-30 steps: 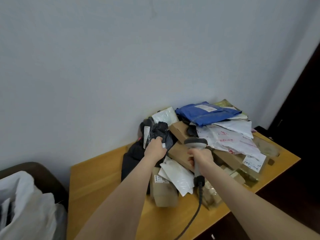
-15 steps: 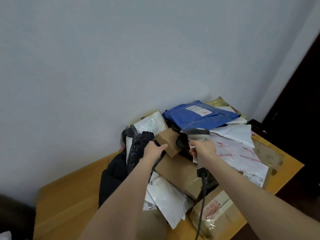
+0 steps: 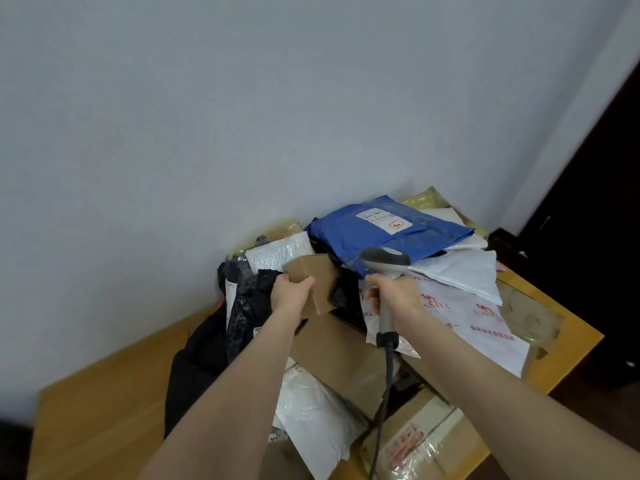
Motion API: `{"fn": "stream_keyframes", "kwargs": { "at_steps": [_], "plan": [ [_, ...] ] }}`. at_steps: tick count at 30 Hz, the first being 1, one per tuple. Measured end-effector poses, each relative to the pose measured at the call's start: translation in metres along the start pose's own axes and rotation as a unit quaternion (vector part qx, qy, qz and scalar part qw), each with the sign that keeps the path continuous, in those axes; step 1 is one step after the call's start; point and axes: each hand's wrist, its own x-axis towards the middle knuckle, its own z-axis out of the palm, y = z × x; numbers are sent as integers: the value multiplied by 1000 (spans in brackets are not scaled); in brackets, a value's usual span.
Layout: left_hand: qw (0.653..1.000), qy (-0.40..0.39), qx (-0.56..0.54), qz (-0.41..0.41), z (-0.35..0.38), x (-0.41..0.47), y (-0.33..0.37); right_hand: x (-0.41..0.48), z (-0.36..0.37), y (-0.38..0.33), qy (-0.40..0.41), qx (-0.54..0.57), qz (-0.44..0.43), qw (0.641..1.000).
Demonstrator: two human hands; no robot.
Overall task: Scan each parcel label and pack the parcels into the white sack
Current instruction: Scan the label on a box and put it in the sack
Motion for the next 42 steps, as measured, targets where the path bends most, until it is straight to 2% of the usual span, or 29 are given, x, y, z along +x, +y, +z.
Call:
{"fn": "stream_keyframes", "kwargs": {
  "at_steps": [2, 5, 8, 12, 15, 21, 25, 27, 29, 32, 34, 36, 39, 42],
  "plan": [
    [993, 27, 79, 81, -18, -8, 11, -5, -3, -6, -20, 7, -3, 1000],
    [974, 19, 127, 186, -39, -26, 21, -15, -6, -14, -56, 31, 1, 998],
    [962, -32, 156, 224, -42, -51, 16, -24, -11, -11, -77, 58, 15, 995],
    [946, -121, 176, 244, -17, -77, -5, -26, -24, 2, -32, 26, -9, 999],
    [949, -191, 140, 208, 3, -89, -18, -22, -33, 10, -33, -16, -13, 999],
    [967, -193, 61, 156, 13, -91, -36, -15, -24, 22, 13, -131, -64, 989],
    [968, -214, 28, 132, 8, -87, -38, -14, -7, 20, 46, -169, -55, 983],
    [970, -227, 7, 89, 7, -86, -39, -13, -3, 17, 64, -201, -54, 976],
    [978, -207, -10, 7, 5, -86, -41, -11, -1, 15, 77, -216, -53, 972],
    [976, -171, -36, -127, 2, -87, -45, -12, -7, 13, 83, -197, -54, 975],
    [961, -209, -82, -164, 0, -90, -43, -15, -13, 11, 79, -161, -53, 982],
    [946, -234, -143, -170, -2, -95, -36, -20, -20, 10, 75, -96, -44, 992],
    [940, -206, -225, -152, -12, -102, -23, -32, -24, 8, 48, 4, -31, 998],
    [948, -198, -229, -102, -36, -108, -14, -45, -24, 11, 6, 48, -21, 999]
  ]
}}
